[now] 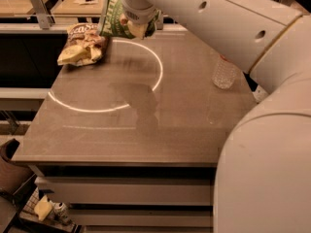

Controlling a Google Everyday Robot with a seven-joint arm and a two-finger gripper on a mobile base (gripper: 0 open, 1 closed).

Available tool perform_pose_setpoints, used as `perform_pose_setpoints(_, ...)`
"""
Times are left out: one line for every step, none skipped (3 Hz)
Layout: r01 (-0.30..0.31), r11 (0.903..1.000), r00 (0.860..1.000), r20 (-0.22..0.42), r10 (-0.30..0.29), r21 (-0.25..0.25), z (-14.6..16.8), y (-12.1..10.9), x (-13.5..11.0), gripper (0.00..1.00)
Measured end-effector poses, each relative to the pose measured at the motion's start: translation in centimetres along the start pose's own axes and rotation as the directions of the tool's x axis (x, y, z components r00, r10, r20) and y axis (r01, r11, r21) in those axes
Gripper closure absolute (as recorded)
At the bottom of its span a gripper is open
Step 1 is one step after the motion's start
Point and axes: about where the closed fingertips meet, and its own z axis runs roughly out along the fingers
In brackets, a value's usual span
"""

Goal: Move green jalapeno chip bag near brown chip bag

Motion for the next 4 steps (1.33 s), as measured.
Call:
perform_pose_setpoints(-0.032,0.9995,0.999,0.012,0.032,0.008,1.39,-0.24,-1.3,1.0)
perform_pose_setpoints(-0.03,0.9995,0.999,0.01,0.03,0.006,1.49,-0.15,-1.22,0.83)
perform_pose_setpoints(-0.029,0.9996,1.0,0.008,0.029,0.005,1.65,-0.06,-1.2,0.59)
perform_pose_setpoints(-0.028,0.9996,1.0,0.006,0.028,0.004,1.81,0.02,-1.17,0.36)
